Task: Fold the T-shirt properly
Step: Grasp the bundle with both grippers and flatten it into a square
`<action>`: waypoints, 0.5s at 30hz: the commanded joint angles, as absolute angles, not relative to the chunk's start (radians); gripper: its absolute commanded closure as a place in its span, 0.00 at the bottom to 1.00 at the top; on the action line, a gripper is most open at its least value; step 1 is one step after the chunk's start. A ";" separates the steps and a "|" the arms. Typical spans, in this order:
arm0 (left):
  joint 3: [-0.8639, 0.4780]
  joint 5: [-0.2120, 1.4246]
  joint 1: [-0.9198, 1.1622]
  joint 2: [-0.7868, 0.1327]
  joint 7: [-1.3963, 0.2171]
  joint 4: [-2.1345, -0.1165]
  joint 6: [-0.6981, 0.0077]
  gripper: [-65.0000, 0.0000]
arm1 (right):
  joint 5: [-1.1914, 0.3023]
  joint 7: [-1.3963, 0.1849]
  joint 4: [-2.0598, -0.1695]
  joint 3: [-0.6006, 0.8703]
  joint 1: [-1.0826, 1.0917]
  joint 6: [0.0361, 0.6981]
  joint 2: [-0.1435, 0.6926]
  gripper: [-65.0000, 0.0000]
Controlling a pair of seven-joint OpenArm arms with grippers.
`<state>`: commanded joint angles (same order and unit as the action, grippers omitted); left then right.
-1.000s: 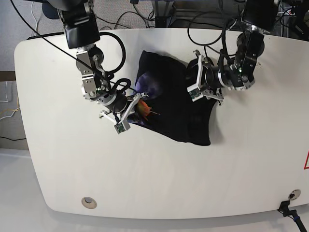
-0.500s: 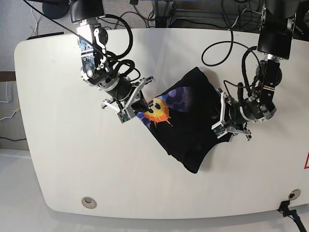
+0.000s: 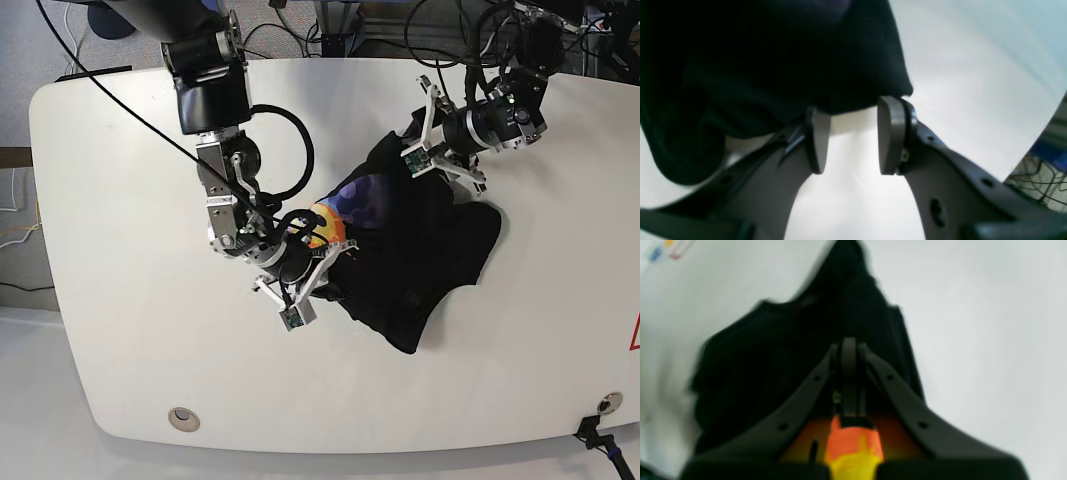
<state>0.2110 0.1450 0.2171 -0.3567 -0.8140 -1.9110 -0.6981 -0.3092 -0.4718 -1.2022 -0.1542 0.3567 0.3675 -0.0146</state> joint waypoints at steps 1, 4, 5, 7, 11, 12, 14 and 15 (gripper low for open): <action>0.216 0.145 0.217 -0.357 -0.814 -1.908 -0.698 0.68 | -0.309 -0.446 -1.165 -0.163 0.363 0.369 -0.012 1.00; 0.217 0.145 0.209 -0.357 -0.812 -1.870 -0.698 0.68 | -0.309 -0.372 -1.101 -0.168 0.355 0.369 0.030 1.00; 0.217 0.145 0.188 -0.357 -0.811 -1.857 -0.698 0.68 | -0.309 -0.364 -1.095 -0.168 0.346 0.369 0.048 1.00; 0.219 0.143 0.136 -0.363 -0.811 -1.817 -0.698 0.68 | -0.309 -0.360 -1.104 -0.165 0.308 0.367 0.090 1.00; 0.219 0.143 0.024 -0.386 -0.811 -1.689 -0.698 0.68 | -0.315 -0.366 -1.233 -0.160 0.189 0.363 0.156 1.00; 0.219 0.143 0.001 -0.386 -0.805 -1.661 -0.698 0.68 | -0.315 -0.366 -1.270 -0.160 0.157 0.361 0.165 1.00; 0.219 0.143 -0.031 -0.389 -0.769 -1.612 -0.698 0.68 | -0.315 -0.384 -1.339 -0.156 0.094 0.361 0.170 1.00; 0.219 0.143 -0.041 -0.389 -0.753 -1.590 -0.698 0.68 | -0.312 -0.407 -1.368 -0.139 0.071 0.361 0.170 1.00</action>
